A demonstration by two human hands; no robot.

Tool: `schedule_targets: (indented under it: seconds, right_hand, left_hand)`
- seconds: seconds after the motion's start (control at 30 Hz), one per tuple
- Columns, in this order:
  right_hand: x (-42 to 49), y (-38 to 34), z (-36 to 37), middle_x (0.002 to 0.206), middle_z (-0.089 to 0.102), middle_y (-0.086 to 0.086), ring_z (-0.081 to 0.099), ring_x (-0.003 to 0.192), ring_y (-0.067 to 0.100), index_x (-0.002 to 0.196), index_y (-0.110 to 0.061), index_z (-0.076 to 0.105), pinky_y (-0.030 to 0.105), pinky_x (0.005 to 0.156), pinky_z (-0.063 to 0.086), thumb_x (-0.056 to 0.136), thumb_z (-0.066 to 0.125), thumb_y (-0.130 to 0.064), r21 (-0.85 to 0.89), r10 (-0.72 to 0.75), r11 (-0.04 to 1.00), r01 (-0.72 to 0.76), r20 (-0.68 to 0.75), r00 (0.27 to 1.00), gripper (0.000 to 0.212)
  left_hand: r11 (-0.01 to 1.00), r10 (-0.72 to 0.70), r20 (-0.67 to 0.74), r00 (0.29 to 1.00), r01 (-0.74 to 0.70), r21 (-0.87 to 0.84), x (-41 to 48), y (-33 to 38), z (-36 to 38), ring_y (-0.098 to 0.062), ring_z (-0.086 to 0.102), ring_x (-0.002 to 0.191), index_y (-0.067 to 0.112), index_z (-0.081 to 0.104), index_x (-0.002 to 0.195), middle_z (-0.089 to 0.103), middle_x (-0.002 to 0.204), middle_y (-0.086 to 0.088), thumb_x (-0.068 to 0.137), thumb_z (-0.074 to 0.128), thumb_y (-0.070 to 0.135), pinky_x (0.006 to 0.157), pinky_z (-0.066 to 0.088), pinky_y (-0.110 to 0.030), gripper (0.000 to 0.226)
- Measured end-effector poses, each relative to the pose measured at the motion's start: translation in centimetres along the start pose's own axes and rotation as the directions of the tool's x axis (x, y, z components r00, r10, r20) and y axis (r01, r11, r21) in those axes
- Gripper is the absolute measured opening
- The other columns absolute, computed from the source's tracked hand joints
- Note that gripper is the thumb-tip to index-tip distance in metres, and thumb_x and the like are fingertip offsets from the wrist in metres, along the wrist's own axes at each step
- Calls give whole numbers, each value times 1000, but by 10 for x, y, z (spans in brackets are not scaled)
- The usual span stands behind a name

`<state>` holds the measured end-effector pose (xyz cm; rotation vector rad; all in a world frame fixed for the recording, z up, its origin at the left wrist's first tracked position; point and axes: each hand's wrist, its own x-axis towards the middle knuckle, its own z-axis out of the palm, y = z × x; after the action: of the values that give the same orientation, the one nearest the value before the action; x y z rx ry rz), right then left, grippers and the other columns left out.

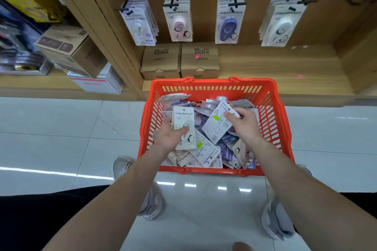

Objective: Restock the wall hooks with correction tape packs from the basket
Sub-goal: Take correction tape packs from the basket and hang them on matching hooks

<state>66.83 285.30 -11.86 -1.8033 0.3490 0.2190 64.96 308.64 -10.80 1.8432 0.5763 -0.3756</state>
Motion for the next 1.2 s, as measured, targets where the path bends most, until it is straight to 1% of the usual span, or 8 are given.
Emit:
schedule_targets:
  seconds: [0.1,0.23,0.4,0.67,0.8,0.9,1.03,1.2]
  right_hand:
    - [4,-10,-1,100,74,18,70,92,34,97,-7,76,40,78,54,98,69,-33,-3,-47,999,47,73,996,27]
    - [4,-22,3,101,79,-1,75,92,12,108,-13,75,32,87,60,94,74,-22,46,-65,997,58,160,985,16]
    - [0,-26,18,98,80,2,77,88,17,107,-4,72,40,82,63,93,75,-19,125,-40,992,25,120,992,21]
    - [-12,-36,37,92,71,-6,67,76,-1,105,-16,64,23,71,53,89,80,-30,83,-63,994,68,-71,996,27]
    - [-18,-34,48,95,61,2,58,85,13,104,-16,52,19,71,43,93,75,-32,-9,-131,991,132,-214,968,31]
    - [-21,-34,50,96,62,-5,57,87,5,101,-15,58,8,72,40,101,63,-33,-48,-126,992,120,-127,984,18]
    - [-24,-30,55,105,62,-16,57,98,-2,115,-21,61,15,79,41,106,51,-42,49,-45,998,42,65,997,25]
    - [-25,-29,56,107,71,-21,68,100,-3,118,-29,66,14,79,50,100,65,-31,129,-43,992,13,237,971,18]
  left_hand:
    - [999,47,12,999,-47,-6,0,8,-4,-19,74,96,33,55,121,74,109,7,84,82,30,87,61,-51,45]
    - [992,119,72,990,-116,-42,-4,16,-2,-15,75,97,40,57,115,75,108,9,89,79,23,88,61,-48,39]
    - [986,134,184,974,-112,-125,-12,16,1,-20,73,108,29,59,126,76,116,3,84,84,34,98,56,-53,49]
    - [979,143,159,977,-117,-166,-16,17,6,-8,72,102,21,57,132,75,115,4,88,80,29,94,58,-36,50]
    - [979,132,118,984,-111,-169,-19,18,12,6,69,86,20,58,127,74,106,10,91,78,26,75,56,-17,41]
    - [978,115,82,990,-98,-182,-19,20,16,-2,71,89,20,60,125,76,108,6,90,78,26,71,56,-20,40]
    - [979,109,54,993,-98,-178,-19,19,16,-10,73,93,21,59,127,76,107,4,90,79,28,77,59,-28,42]
    - [985,98,43,994,-90,-150,-13,13,11,-14,74,96,21,61,122,77,108,4,91,77,28,84,60,-37,35]
